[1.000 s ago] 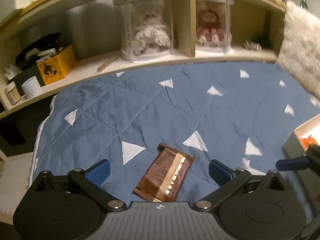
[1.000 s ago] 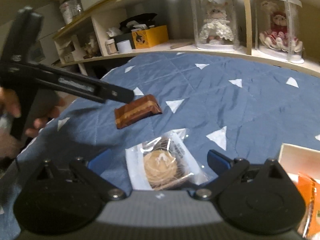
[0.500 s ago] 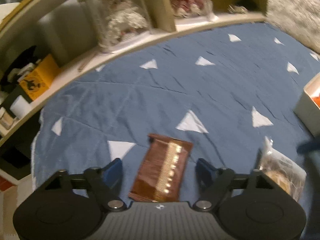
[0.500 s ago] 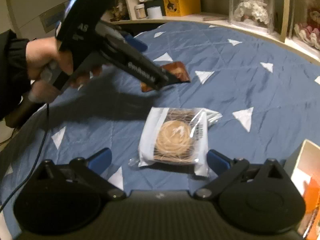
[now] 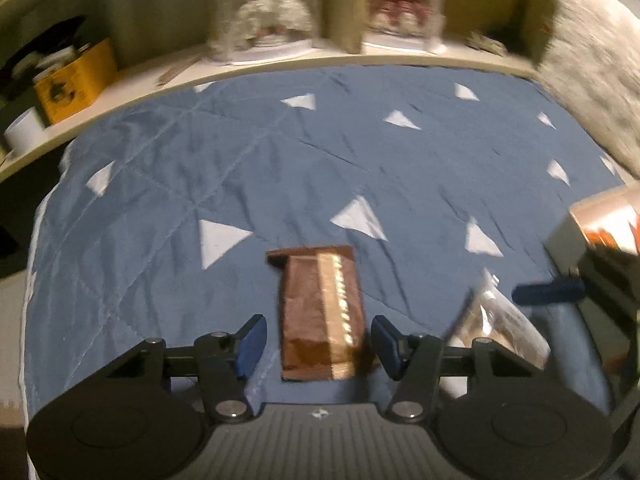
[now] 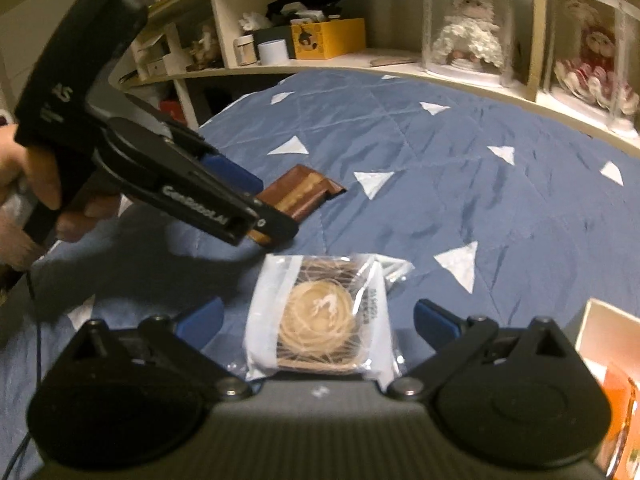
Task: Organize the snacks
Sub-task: 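Grasp the brown chocolate bar with the left gripper while the right grasps the clear cookie packet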
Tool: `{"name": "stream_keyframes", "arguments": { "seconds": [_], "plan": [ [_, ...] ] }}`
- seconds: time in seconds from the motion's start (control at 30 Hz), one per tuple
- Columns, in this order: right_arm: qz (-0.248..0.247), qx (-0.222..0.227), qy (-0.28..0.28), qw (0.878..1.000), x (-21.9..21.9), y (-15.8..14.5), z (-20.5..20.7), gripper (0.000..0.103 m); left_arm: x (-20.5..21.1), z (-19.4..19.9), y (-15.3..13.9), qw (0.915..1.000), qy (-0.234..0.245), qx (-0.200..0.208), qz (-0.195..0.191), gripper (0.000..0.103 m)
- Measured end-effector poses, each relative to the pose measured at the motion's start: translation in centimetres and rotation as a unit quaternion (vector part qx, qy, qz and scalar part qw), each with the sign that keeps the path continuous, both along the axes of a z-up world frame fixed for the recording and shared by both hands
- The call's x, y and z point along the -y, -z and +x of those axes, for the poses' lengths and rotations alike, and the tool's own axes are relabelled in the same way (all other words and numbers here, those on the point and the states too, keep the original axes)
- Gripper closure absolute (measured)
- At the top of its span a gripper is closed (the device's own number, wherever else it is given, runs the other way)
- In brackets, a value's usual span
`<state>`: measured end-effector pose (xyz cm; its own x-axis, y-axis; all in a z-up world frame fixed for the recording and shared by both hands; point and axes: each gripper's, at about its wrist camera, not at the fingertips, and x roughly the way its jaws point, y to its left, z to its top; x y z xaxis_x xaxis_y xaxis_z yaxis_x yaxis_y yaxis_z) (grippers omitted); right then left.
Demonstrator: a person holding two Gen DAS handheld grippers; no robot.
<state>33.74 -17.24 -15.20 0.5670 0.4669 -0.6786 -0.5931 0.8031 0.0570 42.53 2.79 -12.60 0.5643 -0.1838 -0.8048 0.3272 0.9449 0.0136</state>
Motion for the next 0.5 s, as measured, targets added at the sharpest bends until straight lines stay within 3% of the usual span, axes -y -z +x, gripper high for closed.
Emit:
{"name": "stream_keyframes", "arguments": {
  "seconds": [0.17, 0.3, 0.5],
  "plan": [
    [-0.048, -0.002, 0.008, 0.999, -1.5, 1.0, 1.4, 0.001, 0.7, 1.2, 0.9, 0.9995, -0.029, -0.01, 0.009, 0.044],
    [-0.05, -0.024, 0.029, 0.998, -1.6, 1.6, 2.5, 0.002, 0.9, 2.0, 0.9, 0.9983, -0.056, -0.015, -0.005, 0.044],
    [-0.048, -0.027, 0.03, 0.998, -2.3, 1.3, 1.8, 0.023, 1.6, 2.1, 1.0, 0.9945, -0.102, -0.015, -0.015, 0.044]
  ]
}}
